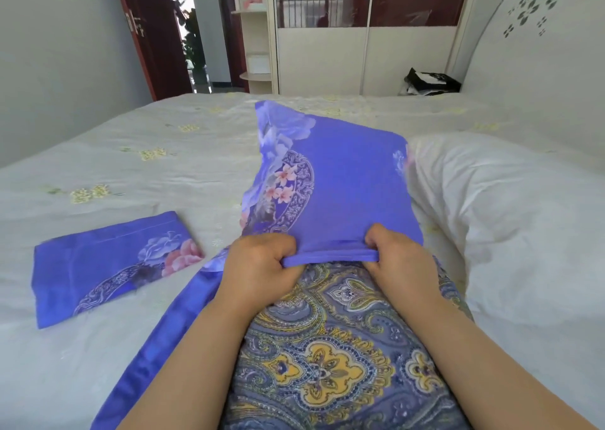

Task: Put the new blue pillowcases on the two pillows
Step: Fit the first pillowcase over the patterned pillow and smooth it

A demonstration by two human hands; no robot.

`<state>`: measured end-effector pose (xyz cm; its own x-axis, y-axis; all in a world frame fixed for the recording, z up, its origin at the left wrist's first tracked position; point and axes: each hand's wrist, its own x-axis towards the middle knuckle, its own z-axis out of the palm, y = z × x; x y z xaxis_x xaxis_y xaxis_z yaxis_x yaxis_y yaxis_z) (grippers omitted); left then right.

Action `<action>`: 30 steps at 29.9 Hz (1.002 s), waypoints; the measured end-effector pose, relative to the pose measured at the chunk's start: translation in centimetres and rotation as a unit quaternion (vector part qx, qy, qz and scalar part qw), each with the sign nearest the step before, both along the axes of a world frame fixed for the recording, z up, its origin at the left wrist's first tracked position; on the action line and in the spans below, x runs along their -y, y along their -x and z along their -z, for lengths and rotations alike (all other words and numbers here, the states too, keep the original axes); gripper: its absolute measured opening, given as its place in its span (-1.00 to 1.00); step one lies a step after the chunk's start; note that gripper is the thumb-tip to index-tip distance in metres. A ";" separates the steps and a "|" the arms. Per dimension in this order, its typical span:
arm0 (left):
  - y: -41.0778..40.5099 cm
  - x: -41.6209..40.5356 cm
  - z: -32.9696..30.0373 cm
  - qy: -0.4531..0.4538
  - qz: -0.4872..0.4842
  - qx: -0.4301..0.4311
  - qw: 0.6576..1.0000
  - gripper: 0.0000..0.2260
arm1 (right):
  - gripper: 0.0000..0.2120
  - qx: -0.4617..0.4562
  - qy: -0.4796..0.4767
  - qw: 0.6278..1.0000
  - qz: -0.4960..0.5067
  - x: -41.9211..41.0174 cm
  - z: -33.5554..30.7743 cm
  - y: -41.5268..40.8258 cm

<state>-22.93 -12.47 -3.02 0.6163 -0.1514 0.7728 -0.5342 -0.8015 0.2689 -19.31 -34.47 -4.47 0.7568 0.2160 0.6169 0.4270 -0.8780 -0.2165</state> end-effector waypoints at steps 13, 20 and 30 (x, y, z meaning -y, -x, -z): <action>0.0 0.0 0.7 -0.005 -0.016 -0.017 1.000 -0.79 | -0.81 -0.362 -0.173 0.897 0.188 8.0 1.5 -4.9; 0.1 -0.9 1.0 0.174 -0.086 -0.085 0.977 -0.64 | -0.79 -0.103 -0.079 0.963 0.236 6.2 -0.3 -1.9; 0.2 -0.3 0.8 0.112 -0.091 -0.013 0.989 -0.84 | -0.75 -0.017 -0.149 0.989 -0.008 4.2 -0.8 0.4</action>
